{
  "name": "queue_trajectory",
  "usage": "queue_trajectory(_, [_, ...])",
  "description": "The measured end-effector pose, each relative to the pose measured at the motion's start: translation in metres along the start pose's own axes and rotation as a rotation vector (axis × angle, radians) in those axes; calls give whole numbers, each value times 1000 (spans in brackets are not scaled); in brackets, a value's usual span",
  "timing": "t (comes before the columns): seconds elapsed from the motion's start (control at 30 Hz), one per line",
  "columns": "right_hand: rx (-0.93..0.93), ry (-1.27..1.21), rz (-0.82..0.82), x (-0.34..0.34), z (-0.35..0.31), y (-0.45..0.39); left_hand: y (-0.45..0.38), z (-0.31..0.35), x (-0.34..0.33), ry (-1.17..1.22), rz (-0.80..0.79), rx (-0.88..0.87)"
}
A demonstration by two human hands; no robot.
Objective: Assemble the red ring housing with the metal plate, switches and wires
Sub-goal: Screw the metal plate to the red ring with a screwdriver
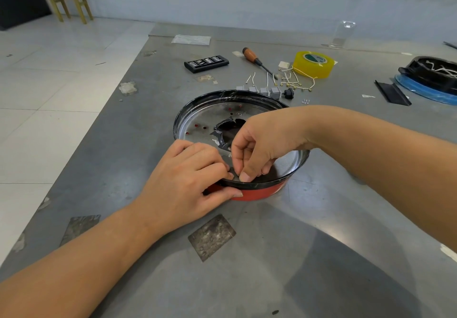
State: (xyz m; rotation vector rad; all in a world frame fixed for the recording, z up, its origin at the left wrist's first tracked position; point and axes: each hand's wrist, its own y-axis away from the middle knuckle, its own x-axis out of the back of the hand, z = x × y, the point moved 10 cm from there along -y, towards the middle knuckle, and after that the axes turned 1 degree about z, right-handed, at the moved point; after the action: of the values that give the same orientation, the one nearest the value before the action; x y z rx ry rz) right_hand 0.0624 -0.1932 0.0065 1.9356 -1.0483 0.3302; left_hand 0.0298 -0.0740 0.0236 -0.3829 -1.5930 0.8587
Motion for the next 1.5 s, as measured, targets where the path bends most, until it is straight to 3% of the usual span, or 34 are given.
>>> queue_trajectory(0.17, [18, -58, -15, 4, 4, 5, 0, -1, 0, 15, 1, 13])
queue_trajectory(0.23, [44, -99, 77, 15, 6, 9, 0, 0, 0, 11, 1, 14])
queue_trajectory(0.33, [120, -165, 382, 51, 16, 30, -1, 2, 2, 17, 3, -14])
queue_trajectory(0.43, [141, -159, 801, 89, 53, 69, -2, 6, 3, 34, 15, -34])
queue_trajectory(0.53, [15, -33, 1189, 103, 105, 111, -2, 13, 2, 50, 16, -56])
queue_trajectory(0.6, [-126, 89, 1303, 99, 138, 128, -4, 15, 1, 68, 16, -48])
queue_trajectory(0.77, [-390, 181, 1341, 83, 200, 147, -8, 14, -1, 77, -6, 25])
queue_trajectory(0.97, [-583, 339, 1130, 70, 217, 137, -18, 15, -3, 14, -56, 86])
queue_trajectory(1.2, [-691, 571, 1222, 74, 203, 131, -26, 20, -6, -1, -117, 52])
queue_trajectory(1.33, [-622, 528, 1278, 75, 194, 131, -25, 22, -5, -27, -100, 61])
queue_trajectory(1.5, [-254, 356, 1389, 70, 163, 135, -18, 18, -1, -1, -97, 160])
